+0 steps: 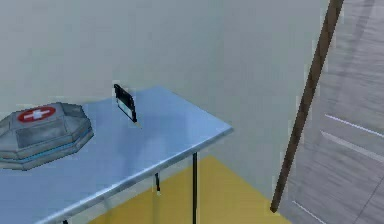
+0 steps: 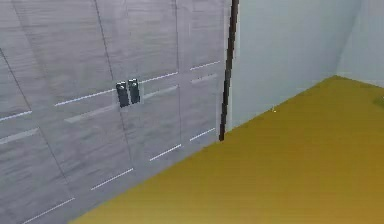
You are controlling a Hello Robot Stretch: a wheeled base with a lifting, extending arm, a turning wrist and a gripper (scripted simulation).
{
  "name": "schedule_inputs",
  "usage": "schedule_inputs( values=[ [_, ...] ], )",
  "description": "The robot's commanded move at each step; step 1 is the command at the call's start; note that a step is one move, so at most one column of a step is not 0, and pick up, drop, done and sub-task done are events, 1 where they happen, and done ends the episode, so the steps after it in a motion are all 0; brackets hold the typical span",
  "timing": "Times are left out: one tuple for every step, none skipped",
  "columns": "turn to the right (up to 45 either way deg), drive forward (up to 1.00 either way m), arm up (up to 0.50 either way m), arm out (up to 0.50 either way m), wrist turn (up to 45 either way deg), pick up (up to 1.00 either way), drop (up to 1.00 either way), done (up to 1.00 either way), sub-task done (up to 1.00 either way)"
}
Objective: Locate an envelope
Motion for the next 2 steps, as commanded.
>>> schedule_inputs(
  values=[
    [-18.0, 0.0, 0.0, 0.0, 0.0, 0.0, 0.0, 0.0, 0.0],
    [0.0, 0.0, 0.0, 0.0, 0.0, 0.0, 0.0, 1.0, 0.0]
  ],
)
